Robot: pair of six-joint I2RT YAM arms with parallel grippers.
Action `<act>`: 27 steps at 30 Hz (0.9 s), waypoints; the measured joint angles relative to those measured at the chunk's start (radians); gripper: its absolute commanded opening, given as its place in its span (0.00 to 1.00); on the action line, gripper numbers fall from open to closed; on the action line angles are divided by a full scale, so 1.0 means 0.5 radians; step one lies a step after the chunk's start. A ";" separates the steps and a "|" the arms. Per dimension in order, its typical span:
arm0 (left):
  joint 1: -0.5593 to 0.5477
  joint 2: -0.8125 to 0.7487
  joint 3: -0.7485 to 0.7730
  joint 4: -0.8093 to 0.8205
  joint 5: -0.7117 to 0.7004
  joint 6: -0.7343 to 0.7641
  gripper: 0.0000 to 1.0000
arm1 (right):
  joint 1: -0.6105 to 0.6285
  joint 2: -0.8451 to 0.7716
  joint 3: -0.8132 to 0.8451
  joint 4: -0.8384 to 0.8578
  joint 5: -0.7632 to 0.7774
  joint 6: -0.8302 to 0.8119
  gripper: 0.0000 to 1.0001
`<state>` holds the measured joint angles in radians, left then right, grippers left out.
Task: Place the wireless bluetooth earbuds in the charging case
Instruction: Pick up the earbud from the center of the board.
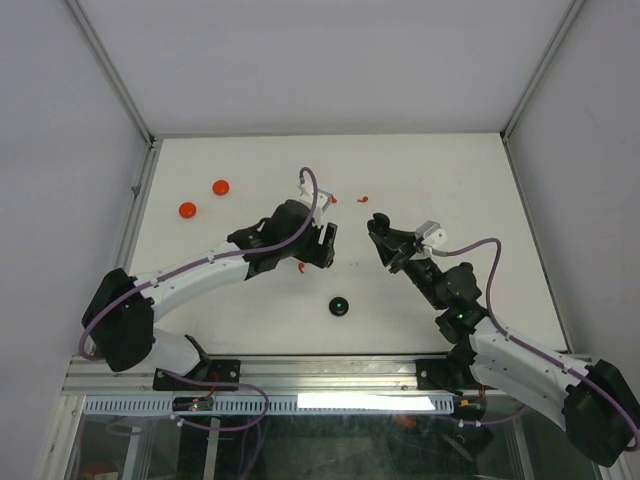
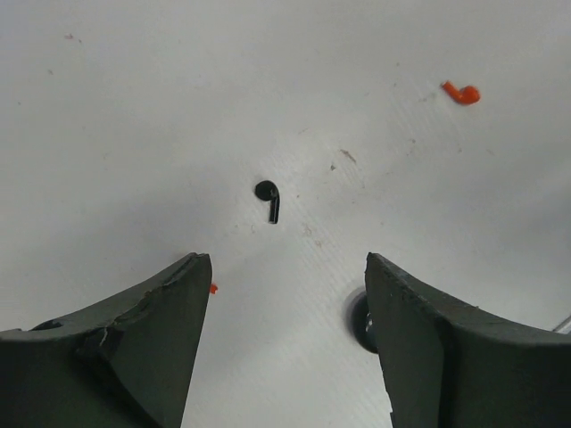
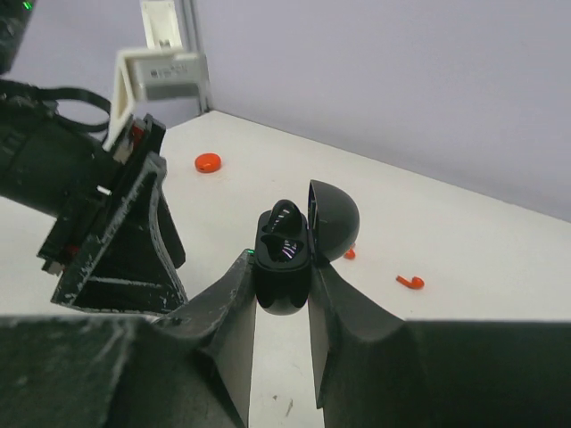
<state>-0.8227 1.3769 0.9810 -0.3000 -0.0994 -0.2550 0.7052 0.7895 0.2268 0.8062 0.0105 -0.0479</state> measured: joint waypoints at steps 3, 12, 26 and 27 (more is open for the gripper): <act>0.000 0.189 0.031 -0.031 0.000 -0.002 0.65 | 0.000 -0.072 -0.031 -0.094 0.085 0.005 0.00; 0.000 0.653 0.272 -0.117 -0.007 0.002 0.53 | 0.000 -0.221 -0.059 -0.321 0.284 0.031 0.00; 0.014 1.109 0.600 -0.242 -0.008 0.023 0.34 | 0.000 -0.231 -0.063 -0.404 0.362 0.040 0.00; 0.023 1.122 0.611 -0.255 -0.008 0.024 0.34 | 0.000 -0.231 -0.063 -0.404 0.365 0.040 0.00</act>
<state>-0.8112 1.9377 1.2865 -0.4274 -0.1036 -0.2432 0.7052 0.6739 0.1955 0.6041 0.1932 -0.0277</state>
